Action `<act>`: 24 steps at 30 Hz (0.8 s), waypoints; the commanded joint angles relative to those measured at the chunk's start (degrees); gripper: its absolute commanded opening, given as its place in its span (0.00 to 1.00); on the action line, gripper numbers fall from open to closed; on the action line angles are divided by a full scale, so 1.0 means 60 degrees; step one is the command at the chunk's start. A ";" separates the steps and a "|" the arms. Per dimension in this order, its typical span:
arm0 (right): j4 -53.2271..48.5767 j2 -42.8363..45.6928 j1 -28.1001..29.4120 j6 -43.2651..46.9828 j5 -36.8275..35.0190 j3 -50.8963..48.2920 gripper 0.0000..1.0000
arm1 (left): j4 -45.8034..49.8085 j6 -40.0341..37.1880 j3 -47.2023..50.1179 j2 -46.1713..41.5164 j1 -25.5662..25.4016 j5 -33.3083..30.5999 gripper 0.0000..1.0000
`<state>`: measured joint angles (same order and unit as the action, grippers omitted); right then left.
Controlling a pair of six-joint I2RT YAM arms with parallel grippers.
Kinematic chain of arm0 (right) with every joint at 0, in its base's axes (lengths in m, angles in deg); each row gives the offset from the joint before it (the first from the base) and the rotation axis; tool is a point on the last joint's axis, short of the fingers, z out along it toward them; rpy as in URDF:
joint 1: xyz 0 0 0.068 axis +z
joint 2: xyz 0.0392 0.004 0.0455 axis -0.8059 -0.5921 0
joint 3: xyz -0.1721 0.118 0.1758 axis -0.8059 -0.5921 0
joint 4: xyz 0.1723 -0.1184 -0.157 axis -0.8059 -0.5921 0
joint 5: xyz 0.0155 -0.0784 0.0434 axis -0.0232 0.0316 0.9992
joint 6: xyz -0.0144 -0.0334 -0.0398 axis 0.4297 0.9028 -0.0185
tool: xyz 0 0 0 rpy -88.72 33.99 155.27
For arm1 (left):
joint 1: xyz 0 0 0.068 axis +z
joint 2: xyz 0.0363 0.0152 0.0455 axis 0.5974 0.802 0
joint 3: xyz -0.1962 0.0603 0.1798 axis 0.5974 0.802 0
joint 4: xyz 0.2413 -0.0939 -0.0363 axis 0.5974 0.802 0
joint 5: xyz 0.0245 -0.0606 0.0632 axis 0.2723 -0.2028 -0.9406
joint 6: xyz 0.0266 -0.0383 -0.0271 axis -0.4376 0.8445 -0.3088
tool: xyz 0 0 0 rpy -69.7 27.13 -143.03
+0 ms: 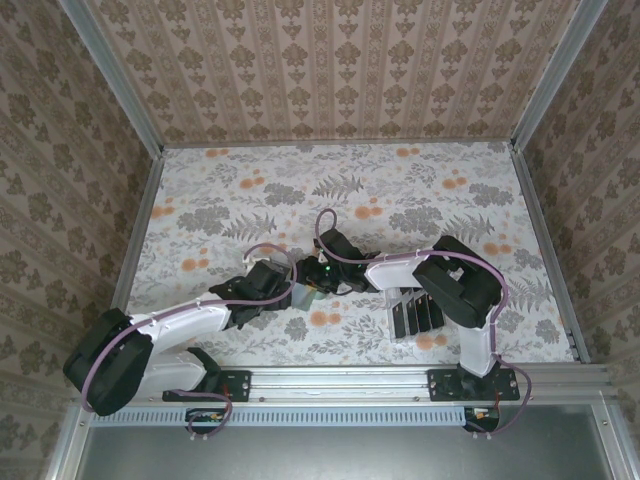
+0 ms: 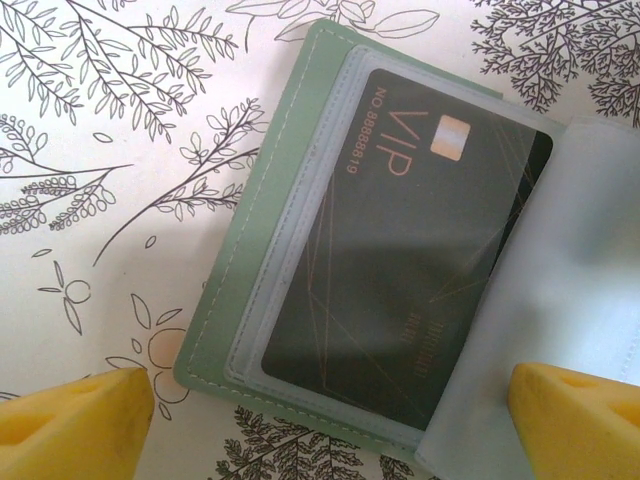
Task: Put the credit cards into the card holder
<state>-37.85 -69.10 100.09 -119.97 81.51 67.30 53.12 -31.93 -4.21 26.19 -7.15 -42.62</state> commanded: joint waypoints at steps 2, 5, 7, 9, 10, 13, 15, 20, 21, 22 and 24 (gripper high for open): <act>0.0014 -0.0399 0.0075 -0.0171 -0.0086 0.0130 0.47 | 0.0206 0.0125 0.0084 -0.0120 0.0040 -0.0135 0.93; 0.0012 -0.0458 0.0054 -0.0187 -0.0072 0.0267 0.47 | 0.0253 0.0122 0.0032 -0.0212 0.0044 -0.0085 0.94; 0.0004 -0.0534 0.0054 -0.0214 -0.0060 0.0380 0.47 | 0.0356 0.0087 -0.0005 -0.0392 0.0041 -0.0082 0.95; 0.0008 -0.0629 0.0046 -0.0245 -0.0056 0.0494 0.47 | 0.0571 0.0090 -0.0042 -0.0697 0.0044 -0.0209 0.96; 0.0007 -0.0664 0.0029 -0.0269 -0.0044 0.0538 0.47 | 0.0672 0.0077 -0.0060 -0.0867 0.0040 -0.0297 0.97; 0.0091 -0.0783 -0.0011 -0.0335 0.0007 0.0633 0.47 | 0.1023 0.0118 -0.0106 -0.1360 0.0094 -0.0584 0.99; 0.0093 -0.0800 -0.0025 -0.0356 0.0043 0.0693 0.47 | 0.1255 0.0164 -0.0148 -0.1567 0.0243 -0.0683 0.99; -0.0047 -0.0815 -0.0048 -0.0308 0.0094 0.0873 0.47 | 0.1781 0.0337 -0.0390 -0.1366 0.1066 -0.0670 1.00; -0.0111 -0.0826 -0.0044 -0.0277 0.0103 0.0911 0.47 | 0.1896 0.0352 -0.0467 -0.1239 0.1285 -0.0632 1.00; -0.0134 -0.0840 -0.0051 -0.0245 0.0111 0.0941 0.47 | 0.1947 0.0337 -0.0536 -0.1135 0.1461 -0.0581 1.00; -0.0196 -0.0881 -0.0057 -0.0242 0.0132 0.0978 0.47 | 0.1970 0.0254 -0.0698 -0.0879 0.1858 -0.0359 1.00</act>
<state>-36.87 -72.86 100.00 -121.42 81.86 71.96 62.06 -31.03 -5.92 19.48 1.85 -44.98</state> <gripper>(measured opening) 0.467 0.997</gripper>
